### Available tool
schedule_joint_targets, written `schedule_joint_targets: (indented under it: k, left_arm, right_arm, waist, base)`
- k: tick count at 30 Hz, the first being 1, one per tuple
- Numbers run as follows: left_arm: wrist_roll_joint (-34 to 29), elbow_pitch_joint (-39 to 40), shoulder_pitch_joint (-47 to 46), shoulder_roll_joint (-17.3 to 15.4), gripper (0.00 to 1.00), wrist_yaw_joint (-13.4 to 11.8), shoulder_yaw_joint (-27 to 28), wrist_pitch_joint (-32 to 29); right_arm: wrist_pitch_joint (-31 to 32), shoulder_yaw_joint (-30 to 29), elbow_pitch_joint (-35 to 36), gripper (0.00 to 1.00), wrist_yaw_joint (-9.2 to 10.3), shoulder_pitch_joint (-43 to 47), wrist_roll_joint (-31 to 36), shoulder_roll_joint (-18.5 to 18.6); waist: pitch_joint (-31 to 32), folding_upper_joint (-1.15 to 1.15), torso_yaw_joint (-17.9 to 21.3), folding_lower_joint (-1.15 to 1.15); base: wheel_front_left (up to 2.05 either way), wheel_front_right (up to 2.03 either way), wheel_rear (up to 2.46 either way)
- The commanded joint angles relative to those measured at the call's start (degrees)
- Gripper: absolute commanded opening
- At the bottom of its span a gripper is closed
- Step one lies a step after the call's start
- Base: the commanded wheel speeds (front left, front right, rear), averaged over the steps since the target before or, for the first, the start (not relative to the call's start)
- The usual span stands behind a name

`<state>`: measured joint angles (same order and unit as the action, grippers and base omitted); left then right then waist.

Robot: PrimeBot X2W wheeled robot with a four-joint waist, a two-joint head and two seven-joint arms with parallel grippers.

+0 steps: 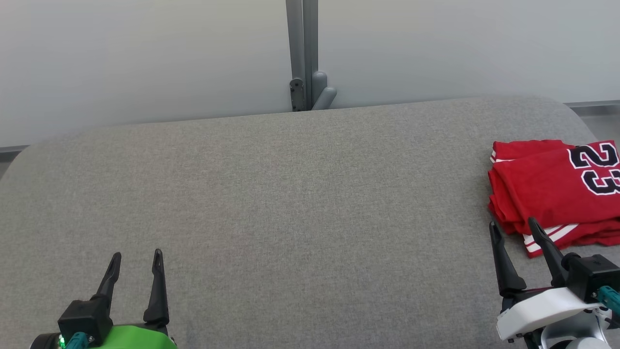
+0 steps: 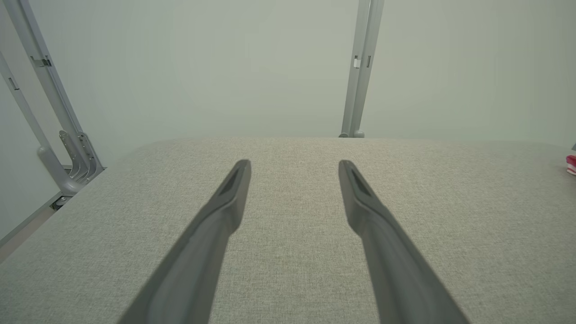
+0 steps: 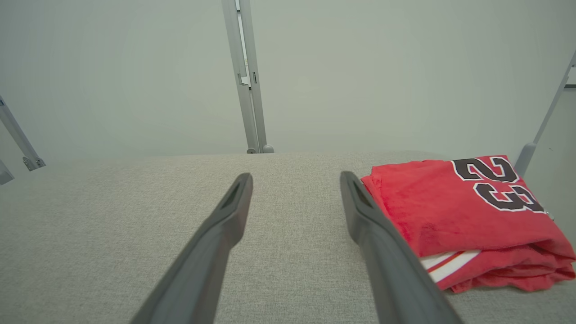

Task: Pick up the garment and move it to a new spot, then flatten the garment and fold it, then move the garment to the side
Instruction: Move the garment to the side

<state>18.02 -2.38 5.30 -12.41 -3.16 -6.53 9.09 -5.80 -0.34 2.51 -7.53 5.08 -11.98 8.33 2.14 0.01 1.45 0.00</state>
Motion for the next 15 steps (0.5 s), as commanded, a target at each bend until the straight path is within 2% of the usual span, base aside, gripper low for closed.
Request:
schedule_joint_targets:
  k: [1, 15]
  left_arm:
    - [0.0, 0.0, 0.2, -0.5, 1.00, -0.4, 0.0, -0.2]
    - [0.7, -0.4, -0.3, -0.2, 1.00, -1.1, -0.3, 0.2]
  right_arm:
    - [0.0, -0.2, 0.4, 1.00, 0.09, 0.6, -0.2, 0.2]
    - [0.0, 0.1, 0.6, 1.00, 0.09, 0.8, -0.4, -0.1]
  waist:
    - [0.0, -0.01, 0.0, 0.00]
    - [0.3, -0.01, -0.1, 0.00]
  base:
    - [0.00, 0.00, 0.00]
    - [0.00, 0.00, 0.00]
